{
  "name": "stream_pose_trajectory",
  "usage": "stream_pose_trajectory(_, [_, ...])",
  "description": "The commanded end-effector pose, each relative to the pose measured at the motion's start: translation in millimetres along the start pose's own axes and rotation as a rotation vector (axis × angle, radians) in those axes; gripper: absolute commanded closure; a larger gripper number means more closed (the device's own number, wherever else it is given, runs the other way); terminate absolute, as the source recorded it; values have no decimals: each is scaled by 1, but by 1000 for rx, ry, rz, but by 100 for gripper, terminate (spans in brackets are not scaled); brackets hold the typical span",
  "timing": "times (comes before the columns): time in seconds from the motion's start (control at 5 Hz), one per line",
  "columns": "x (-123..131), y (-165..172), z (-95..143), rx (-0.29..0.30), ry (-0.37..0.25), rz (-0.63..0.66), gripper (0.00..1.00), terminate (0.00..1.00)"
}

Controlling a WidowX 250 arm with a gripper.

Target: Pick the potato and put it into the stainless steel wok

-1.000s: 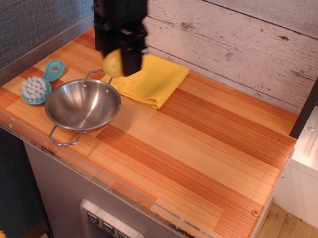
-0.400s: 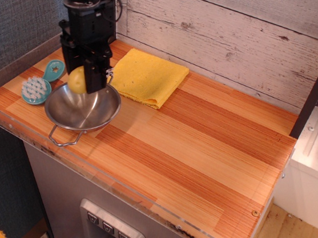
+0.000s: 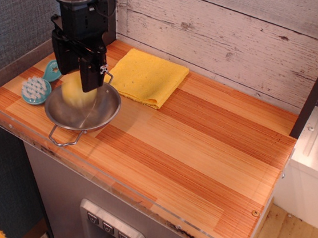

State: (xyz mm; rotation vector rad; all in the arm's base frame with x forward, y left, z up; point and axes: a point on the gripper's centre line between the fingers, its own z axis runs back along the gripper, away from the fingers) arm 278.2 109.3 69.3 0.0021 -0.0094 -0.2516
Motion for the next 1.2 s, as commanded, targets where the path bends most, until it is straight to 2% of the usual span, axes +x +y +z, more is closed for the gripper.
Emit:
stream_pose_trajectory(0.0, [13, 20, 40, 65, -45, 64, 0, 0])
stream_pose_trajectory(0.2, [29, 33, 52, 57, -42, 161, 0, 0])
stream_pose_trajectory(0.4, [42, 40, 55, 35, -45, 196, 0, 0])
stream_pose_trajectory(0.6, [49, 40, 51, -4, -49, 179, 0, 0])
stream_pose_trajectory(0.8, [49, 40, 51, -4, -49, 179, 0, 0])
stream_pose_trajectory(1.0, [49, 40, 51, -4, -49, 179, 0, 100])
